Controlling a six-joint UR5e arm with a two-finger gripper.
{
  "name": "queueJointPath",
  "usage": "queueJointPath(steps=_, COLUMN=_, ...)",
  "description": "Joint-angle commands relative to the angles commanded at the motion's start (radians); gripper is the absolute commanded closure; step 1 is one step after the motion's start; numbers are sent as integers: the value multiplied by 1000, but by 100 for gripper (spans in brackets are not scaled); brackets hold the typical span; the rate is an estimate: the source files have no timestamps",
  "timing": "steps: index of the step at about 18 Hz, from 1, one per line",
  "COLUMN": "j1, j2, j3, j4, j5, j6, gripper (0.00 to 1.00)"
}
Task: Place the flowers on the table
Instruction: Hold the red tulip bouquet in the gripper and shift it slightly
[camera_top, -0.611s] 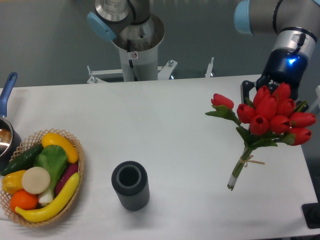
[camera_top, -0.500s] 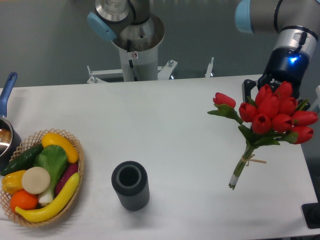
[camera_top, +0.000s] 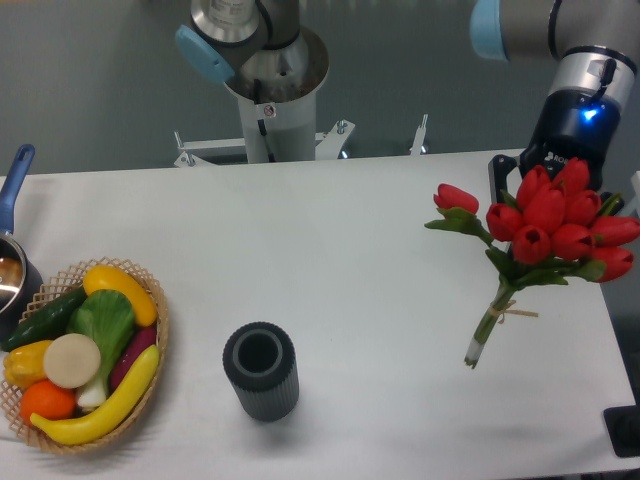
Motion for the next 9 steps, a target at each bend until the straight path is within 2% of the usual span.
queueJointPath(steps=5, j1=-24, j2=23, j3=-20, j4=0, j5=172, j6=8, gripper=61)
queueJointPath(steps=9, j1=-90, j2=29, j3=-35, j4=0, j5=400, j6=41, gripper=62)
